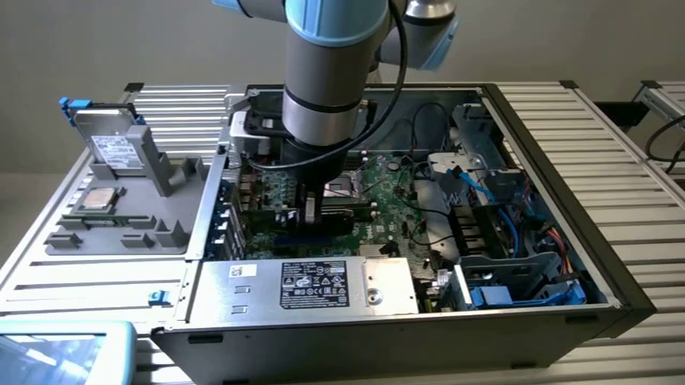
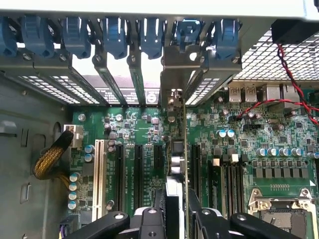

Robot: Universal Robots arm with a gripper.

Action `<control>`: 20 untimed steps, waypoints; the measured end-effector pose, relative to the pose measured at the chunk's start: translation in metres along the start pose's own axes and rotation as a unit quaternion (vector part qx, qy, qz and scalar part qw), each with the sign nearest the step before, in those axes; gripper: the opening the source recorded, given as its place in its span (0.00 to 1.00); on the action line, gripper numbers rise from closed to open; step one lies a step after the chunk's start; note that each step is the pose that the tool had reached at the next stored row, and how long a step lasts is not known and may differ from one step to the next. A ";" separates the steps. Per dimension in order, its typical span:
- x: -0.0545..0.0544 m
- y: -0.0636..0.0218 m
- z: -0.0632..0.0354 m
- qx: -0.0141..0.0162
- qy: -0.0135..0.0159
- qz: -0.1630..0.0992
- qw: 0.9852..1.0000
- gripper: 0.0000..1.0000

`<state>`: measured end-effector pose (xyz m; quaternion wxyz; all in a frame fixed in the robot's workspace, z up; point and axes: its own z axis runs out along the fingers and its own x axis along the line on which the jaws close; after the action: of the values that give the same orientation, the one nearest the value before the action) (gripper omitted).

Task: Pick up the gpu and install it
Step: 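Insert the gpu into the slot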

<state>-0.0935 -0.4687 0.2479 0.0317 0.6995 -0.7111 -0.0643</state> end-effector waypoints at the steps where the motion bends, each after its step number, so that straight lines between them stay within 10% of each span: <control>1: 0.000 -0.0002 0.0000 0.000 0.000 0.000 1.000 0.28; 20: -0.003 -0.0005 0.0005 -0.006 0.007 0.001 1.000 0.28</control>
<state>-0.0930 -0.4657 0.2475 0.0406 0.6989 -0.7112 -0.0635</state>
